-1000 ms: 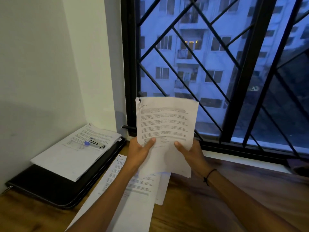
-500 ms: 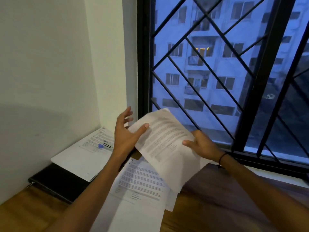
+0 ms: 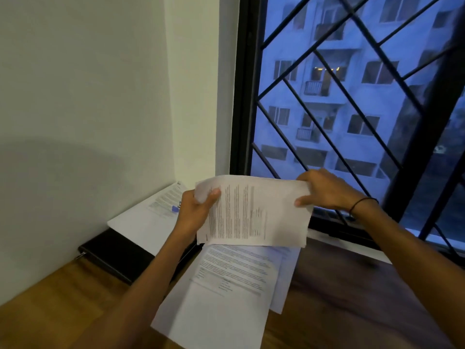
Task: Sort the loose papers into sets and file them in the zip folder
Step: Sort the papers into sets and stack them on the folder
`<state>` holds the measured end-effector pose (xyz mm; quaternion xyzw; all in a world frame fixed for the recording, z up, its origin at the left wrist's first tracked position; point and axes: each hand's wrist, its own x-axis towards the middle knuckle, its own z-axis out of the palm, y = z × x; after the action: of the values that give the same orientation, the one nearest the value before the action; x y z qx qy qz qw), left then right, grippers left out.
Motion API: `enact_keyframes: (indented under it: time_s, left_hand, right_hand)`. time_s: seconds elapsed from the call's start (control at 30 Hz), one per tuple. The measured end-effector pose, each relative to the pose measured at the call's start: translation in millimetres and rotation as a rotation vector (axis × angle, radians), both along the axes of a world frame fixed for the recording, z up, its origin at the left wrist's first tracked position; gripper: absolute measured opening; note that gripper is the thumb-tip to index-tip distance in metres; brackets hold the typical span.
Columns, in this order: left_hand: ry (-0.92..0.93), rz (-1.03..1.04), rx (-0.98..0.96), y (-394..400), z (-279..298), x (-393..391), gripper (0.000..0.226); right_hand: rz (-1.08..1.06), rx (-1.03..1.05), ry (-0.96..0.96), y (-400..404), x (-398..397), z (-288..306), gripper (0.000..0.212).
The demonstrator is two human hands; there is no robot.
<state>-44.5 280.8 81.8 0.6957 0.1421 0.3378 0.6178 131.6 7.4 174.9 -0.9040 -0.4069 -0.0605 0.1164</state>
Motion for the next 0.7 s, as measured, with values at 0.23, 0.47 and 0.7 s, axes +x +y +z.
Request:
enact_keyframes:
  time_s: [0.23, 0.47, 0.7]
  left_hand:
    - [-0.012, -0.043, -0.181, -2.4, -25.3, 3.7, 0.031]
    - [-0.041, -0.126, -0.209, -17.5, -29.0, 14.3, 0.034]
    - [0.057, -0.135, -0.129, -24.3, -41.5, 24.7, 0.018]
  right_hand:
    - [0.108, 0.74, 0.698, -17.9, -8.5, -90.8, 0.046]
    - [-0.04, 0.942, 0.669, -11.0, -10.8, -121.2, 0.044]
    - [-0.149, 0.938, 0.599, -6.9, -17.5, -149.1, 0.035]
